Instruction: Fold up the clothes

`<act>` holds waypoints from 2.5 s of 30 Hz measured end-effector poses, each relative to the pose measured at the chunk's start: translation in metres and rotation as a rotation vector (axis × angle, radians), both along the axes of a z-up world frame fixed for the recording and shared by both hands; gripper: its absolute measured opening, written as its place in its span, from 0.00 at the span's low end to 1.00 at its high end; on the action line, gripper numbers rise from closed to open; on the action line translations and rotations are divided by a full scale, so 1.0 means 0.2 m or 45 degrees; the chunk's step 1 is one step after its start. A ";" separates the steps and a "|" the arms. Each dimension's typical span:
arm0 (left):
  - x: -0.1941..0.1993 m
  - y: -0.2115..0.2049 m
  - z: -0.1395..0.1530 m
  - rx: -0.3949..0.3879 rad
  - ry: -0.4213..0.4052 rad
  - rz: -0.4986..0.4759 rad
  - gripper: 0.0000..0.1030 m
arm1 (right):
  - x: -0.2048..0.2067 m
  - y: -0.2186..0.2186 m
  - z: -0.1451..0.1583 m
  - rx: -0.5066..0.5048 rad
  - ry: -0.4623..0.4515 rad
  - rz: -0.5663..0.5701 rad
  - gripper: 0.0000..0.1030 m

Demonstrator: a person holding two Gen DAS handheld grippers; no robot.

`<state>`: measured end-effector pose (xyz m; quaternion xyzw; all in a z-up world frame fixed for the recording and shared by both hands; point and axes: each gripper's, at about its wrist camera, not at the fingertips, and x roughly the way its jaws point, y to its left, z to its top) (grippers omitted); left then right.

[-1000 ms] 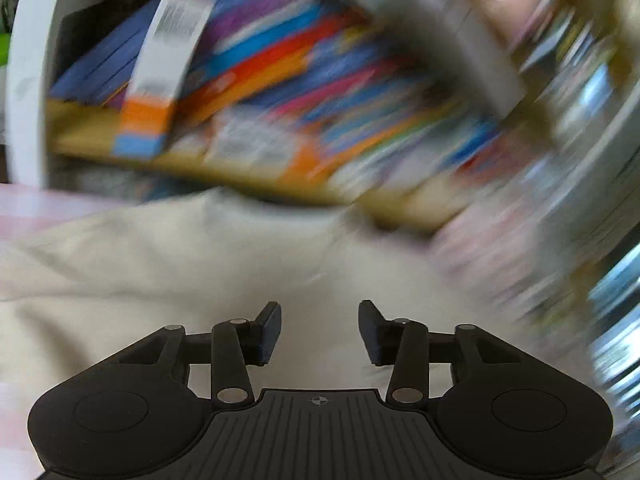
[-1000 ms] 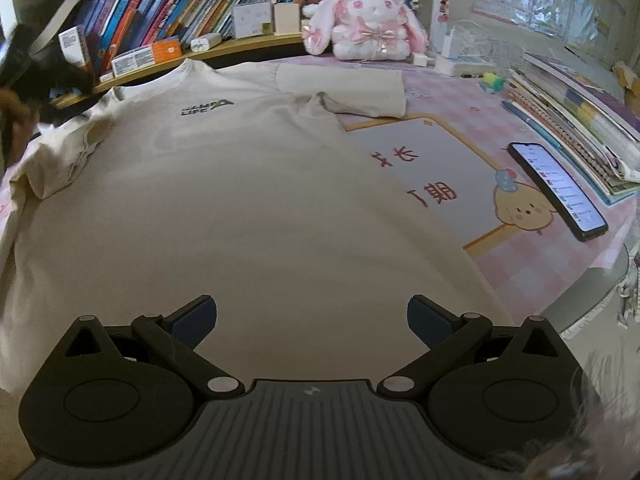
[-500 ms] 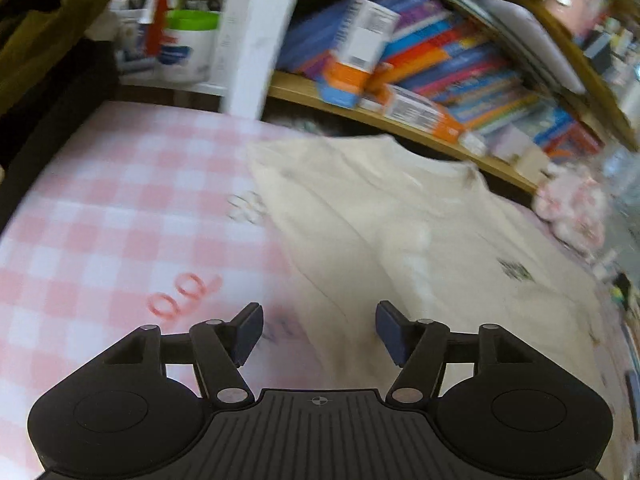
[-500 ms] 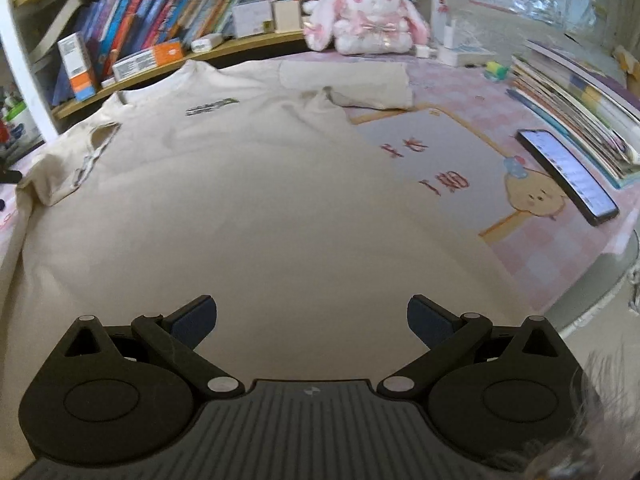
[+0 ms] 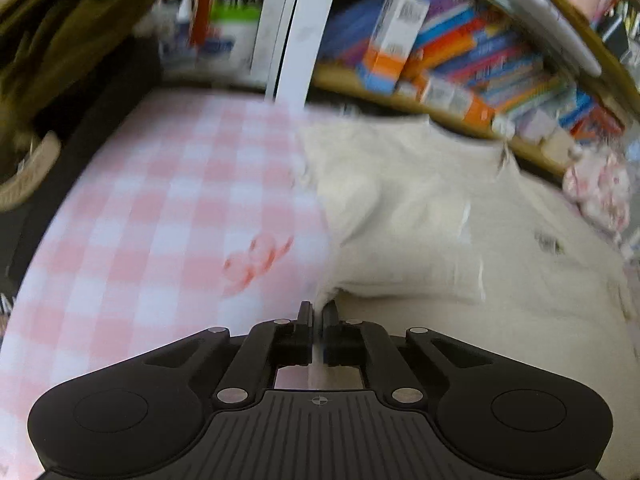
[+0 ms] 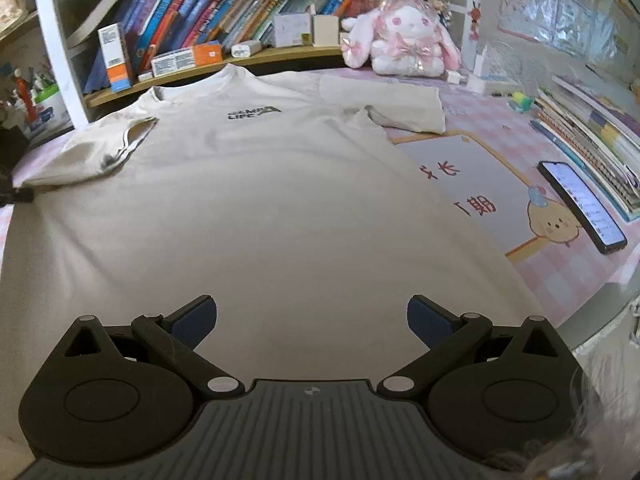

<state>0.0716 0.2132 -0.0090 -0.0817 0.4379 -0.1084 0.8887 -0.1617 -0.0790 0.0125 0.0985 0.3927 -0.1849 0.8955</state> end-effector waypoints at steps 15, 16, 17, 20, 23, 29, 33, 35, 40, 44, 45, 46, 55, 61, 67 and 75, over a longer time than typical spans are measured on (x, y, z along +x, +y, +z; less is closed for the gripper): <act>0.57 0.12 0.05 -0.294 -0.015 0.101 0.45 | -0.05 0.02 0.00 -0.037 0.031 -0.026 1.00; 0.60 0.11 0.02 -0.302 0.003 0.115 0.45 | -0.06 0.02 0.01 -0.042 0.036 -0.035 1.00; 0.63 0.10 -0.01 -0.312 0.018 0.122 0.44 | -0.07 0.02 0.01 -0.048 0.041 -0.043 1.00; 0.71 0.08 -0.08 -0.342 0.062 0.145 0.12 | -0.10 0.02 0.01 -0.064 0.056 -0.068 1.00; 0.78 0.06 -0.10 -0.263 0.087 0.074 0.01 | -0.12 0.02 0.01 -0.081 0.070 -0.093 1.00; 0.81 0.08 -0.09 -0.123 -0.006 0.093 0.04 | -0.15 0.02 0.01 -0.099 0.094 -0.111 1.00; 0.78 0.14 -0.09 -0.168 -0.015 0.115 0.09 | -0.14 0.02 0.01 -0.099 0.103 -0.088 1.00; 0.73 0.18 -0.07 -0.193 -0.041 0.155 0.09 | -0.13 0.03 0.01 -0.102 0.099 -0.073 1.00; 0.49 0.18 0.02 -0.238 -0.125 0.078 0.09 | -0.10 0.03 0.02 -0.103 0.074 -0.035 1.00; 0.22 0.13 0.02 -0.233 -0.113 -0.009 0.25 | -0.08 0.01 0.02 -0.096 0.057 -0.029 1.00; 0.15 0.12 0.01 -0.210 -0.114 -0.016 0.28 | -0.08 0.00 0.02 -0.097 0.051 -0.031 1.00; 0.08 0.11 0.01 -0.180 -0.114 -0.025 0.34 | -0.07 -0.01 0.03 -0.098 0.045 -0.036 1.00; -0.43 0.07 -0.05 0.022 -0.022 0.034 0.54 | -0.03 -0.20 0.03 -0.078 -0.018 -0.053 1.00; -0.65 -0.01 -0.03 0.055 0.000 0.185 0.54 | -0.01 -0.39 0.02 -0.059 -0.040 0.054 0.97; -0.89 -0.19 -0.02 0.158 0.011 0.270 0.54 | -0.06 -0.59 -0.01 -0.013 -0.028 0.208 0.79; -1.02 -0.30 -0.02 0.303 -0.013 0.367 0.28 | -0.13 -0.75 -0.10 0.059 0.038 0.426 0.38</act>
